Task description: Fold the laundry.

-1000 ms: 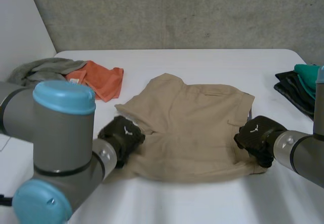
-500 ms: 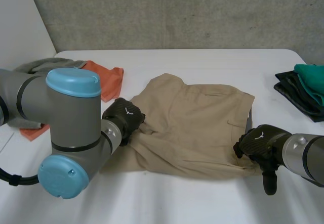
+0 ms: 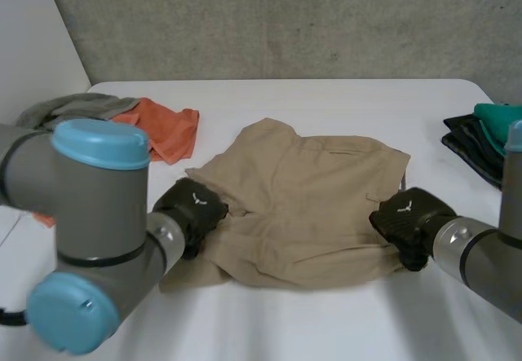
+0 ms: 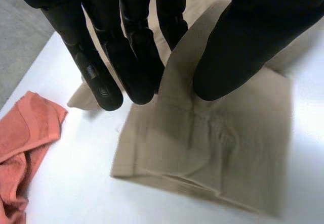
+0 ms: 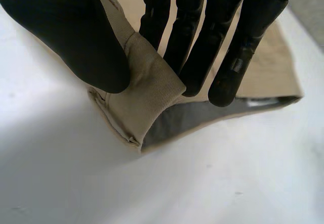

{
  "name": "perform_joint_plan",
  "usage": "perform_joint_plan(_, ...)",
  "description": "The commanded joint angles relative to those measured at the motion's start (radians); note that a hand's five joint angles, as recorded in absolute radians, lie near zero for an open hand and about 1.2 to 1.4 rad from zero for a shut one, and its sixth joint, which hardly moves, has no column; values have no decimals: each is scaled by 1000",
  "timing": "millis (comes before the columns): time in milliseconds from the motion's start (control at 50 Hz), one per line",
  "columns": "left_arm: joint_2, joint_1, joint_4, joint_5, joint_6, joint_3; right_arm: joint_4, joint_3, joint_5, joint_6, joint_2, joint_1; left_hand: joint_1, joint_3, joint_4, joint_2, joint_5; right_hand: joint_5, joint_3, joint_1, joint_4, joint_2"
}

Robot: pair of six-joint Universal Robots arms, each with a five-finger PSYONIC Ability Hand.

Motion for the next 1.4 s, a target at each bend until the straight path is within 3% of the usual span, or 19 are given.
perform_joint_plan(20,189,-48,-199,15,13,-147,142,30,-5,-168,-162,-13,249,206,196,201,251,246,217,428,210,220)
perform_joint_plan(80,258,-90,-312,45,42,-207,269,46,-5,-298,-219,-19,249,206,196,201,251,246,217,428,210,220)
perform_joint_plan(160,307,-114,-379,90,76,-235,340,40,-27,-351,-263,-80,249,206,196,201,251,246,217,428,210,220)
perform_joint_plan(260,301,-111,-362,104,78,-214,342,56,-100,-354,-263,-137,249,206,196,201,251,246,217,428,210,220)
perform_joint_plan(340,239,-102,-229,98,84,-145,317,54,-119,-354,-242,-151,249,206,196,201,251,246,217,428,210,220)
perform_joint_plan(480,61,-36,-37,78,88,6,110,-2,-84,-322,-62,-146,249,206,196,201,251,246,217,428,210,220)
perform_joint_plan(640,-174,-13,177,6,97,250,-154,-142,10,-159,93,-79,249,206,196,201,251,246,217,428,210,220)
perform_joint_plan(840,-435,54,636,24,240,461,-546,-318,146,-176,356,-11,249,206,196,201,251,246,217,428,210,220)
perform_joint_plan(1040,-640,71,716,102,240,647,-810,-424,198,-275,562,6,247,203,194,198,249,171,143,353,135,145)
perform_joint_plan(1080,-651,73,722,107,236,652,-833,-441,220,-286,582,13,-381,-424,-434,-429,-379,-519,-547,-337,-555,-545)
perform_joint_plan(1100,-653,73,736,113,228,650,-847,-450,237,-288,599,19,-972,-1016,-1025,-1021,-971,-976,-1005,-794,-1012,-1002)
perform_joint_plan(1120,-651,74,750,115,222,647,-847,-454,245,-286,600,21,-876,-920,-929,-925,-875,-976,-1005,-794,-1012,-1002)
perform_joint_plan(1240,-556,71,823,110,182,551,-817,-414,246,-184,519,16,-972,-1016,-1025,-1021,-971,-976,-1005,-794,-1012,-1002)
perform_joint_plan(1400,-342,65,866,102,90,316,-469,-332,118,175,231,-11,-972,-1016,-1025,-1021,-971,-976,-1005,-794,-1012,-1002)
